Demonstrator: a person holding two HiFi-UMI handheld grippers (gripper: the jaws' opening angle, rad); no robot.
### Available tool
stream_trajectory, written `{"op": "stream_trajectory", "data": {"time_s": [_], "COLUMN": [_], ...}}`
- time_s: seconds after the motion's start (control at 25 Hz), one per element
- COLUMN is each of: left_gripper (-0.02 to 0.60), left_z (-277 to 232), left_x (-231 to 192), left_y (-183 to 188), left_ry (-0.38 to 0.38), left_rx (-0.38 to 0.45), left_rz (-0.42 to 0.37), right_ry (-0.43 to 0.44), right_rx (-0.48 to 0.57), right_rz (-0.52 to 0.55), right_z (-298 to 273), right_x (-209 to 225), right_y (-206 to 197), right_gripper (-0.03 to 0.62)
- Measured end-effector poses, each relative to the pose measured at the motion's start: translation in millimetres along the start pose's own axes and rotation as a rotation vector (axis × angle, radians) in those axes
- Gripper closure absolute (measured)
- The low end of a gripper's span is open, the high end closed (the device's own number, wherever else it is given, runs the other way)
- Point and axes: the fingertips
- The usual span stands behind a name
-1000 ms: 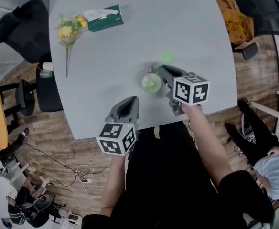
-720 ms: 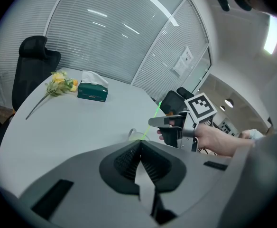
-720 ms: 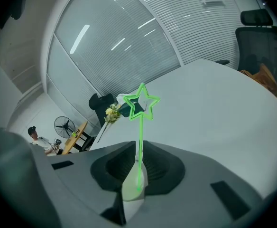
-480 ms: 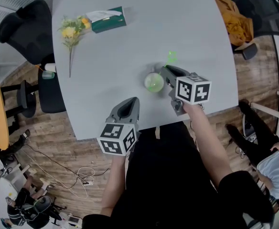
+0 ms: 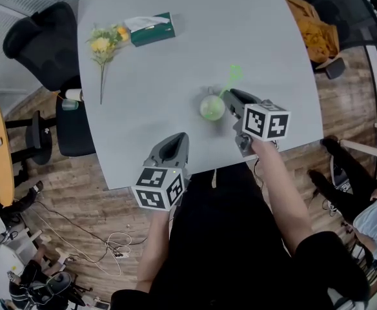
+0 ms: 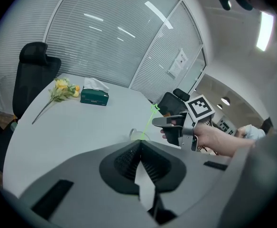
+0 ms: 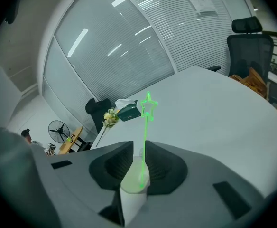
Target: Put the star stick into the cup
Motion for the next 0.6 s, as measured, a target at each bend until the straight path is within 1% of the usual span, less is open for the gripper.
{"op": "stream_trajectory", "data": {"time_s": [0.24, 0.44, 0.6], "left_gripper": [0.584, 0.584, 0.584], "left_z": [9.9, 15.7, 17.4], "left_x": [13.7, 31.2, 38.2], "left_y": [-12.9, -15.3, -14.3], "left_ry": [-0.041, -0.059, -0.059], "left_rx": [-0.006, 0.005, 0.010], "left_rz": [-0.046, -0.070, -0.086], "right_ry": [0.002, 0.011, 0.026], "right_rx": [0.062, 0.066, 0.065], "right_rz": [0.007, 0.014, 0.015], "right_z": [32.8, 59.2, 71.0], "right_x": [-14.1, -19.8, -23.8], "right_y": [-6.7, -22.7, -29.0], "right_gripper": [0.510, 0.510, 0.510]}}
Point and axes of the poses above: the fingertips, and each gripper's own axes: z backward along the fingers, x to its right, y out of its top, and after that the axes turned 11 degrees about -y, right-handed
